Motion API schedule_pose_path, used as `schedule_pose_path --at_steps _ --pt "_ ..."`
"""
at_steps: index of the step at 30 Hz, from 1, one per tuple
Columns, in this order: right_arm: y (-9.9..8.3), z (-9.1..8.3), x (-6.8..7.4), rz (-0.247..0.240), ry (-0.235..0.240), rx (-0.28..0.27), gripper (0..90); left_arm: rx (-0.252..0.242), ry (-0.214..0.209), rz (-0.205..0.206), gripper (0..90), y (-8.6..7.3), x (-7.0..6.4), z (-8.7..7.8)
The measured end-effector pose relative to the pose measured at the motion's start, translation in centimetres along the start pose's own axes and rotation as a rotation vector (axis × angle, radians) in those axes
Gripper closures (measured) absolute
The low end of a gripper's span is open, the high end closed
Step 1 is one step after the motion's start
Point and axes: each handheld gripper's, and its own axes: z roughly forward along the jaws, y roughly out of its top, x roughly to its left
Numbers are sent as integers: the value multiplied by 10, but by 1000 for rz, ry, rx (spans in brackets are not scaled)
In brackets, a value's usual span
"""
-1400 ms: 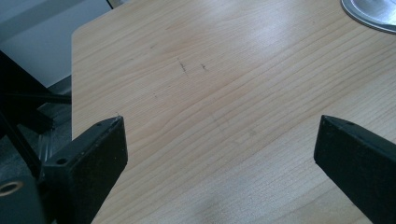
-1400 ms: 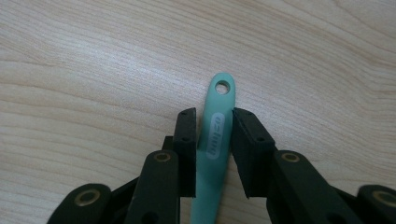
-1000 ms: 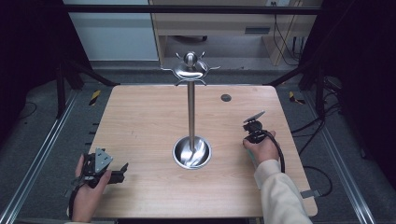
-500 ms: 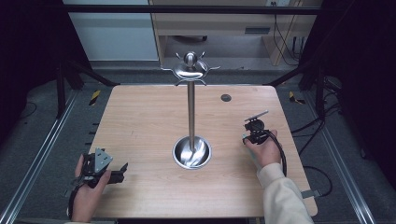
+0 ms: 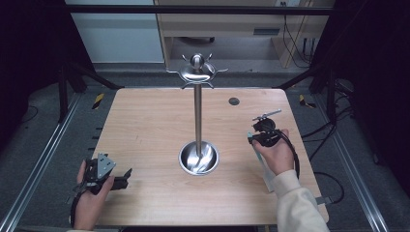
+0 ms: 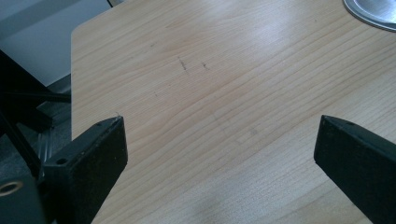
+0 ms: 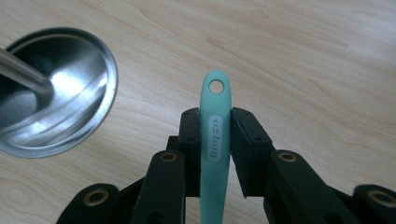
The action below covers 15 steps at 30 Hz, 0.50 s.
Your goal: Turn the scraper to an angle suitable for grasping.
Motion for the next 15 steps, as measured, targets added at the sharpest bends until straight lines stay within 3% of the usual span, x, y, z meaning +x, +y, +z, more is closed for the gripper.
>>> schedule_pose_path --at_steps 15 --pt "31 -63 17 -79 8 -165 746 -8 18 -23 24 -3 3 -3"
